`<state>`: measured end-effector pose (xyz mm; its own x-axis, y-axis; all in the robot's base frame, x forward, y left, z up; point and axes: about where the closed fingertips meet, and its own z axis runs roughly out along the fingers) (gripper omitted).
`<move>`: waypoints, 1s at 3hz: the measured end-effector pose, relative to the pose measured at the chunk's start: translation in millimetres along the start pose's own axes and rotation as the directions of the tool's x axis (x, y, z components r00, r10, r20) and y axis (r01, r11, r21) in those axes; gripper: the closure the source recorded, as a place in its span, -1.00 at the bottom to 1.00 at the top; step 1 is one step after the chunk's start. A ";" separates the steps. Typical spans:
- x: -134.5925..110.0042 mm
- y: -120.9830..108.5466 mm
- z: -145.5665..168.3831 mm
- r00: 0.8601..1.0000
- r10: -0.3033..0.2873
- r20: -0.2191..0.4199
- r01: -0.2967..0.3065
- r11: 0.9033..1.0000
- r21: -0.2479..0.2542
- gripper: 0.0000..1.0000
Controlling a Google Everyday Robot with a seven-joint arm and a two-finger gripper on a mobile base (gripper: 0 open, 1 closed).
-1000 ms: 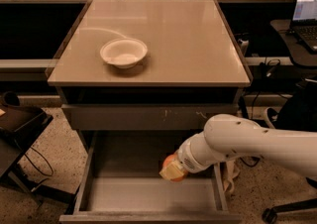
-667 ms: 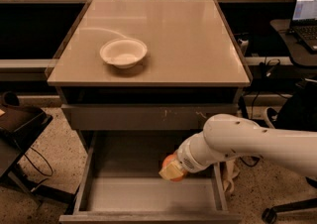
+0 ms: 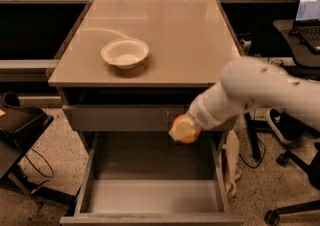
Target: Pick orange from middle drawer and place on counter
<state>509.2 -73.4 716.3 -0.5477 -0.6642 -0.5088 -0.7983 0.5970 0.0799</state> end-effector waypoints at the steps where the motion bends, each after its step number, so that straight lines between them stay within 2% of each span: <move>1: -75.9 -15.5 -111.4 0.995 -0.033 0.093 0.019 0.989 0.148 1.00; 2: -109.2 -15.5 -151.8 0.986 -0.063 0.157 0.032 0.980 0.197 1.00; 3: -109.1 -15.7 -151.2 0.986 -0.063 0.156 0.032 0.980 0.196 1.00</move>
Offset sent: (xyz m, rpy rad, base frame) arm 0.0238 -0.0081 0.1149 -0.0096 -0.1427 -0.0532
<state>543.6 -78.4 900.1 -0.4503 -0.6222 -0.6404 -0.7507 0.6521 -0.1057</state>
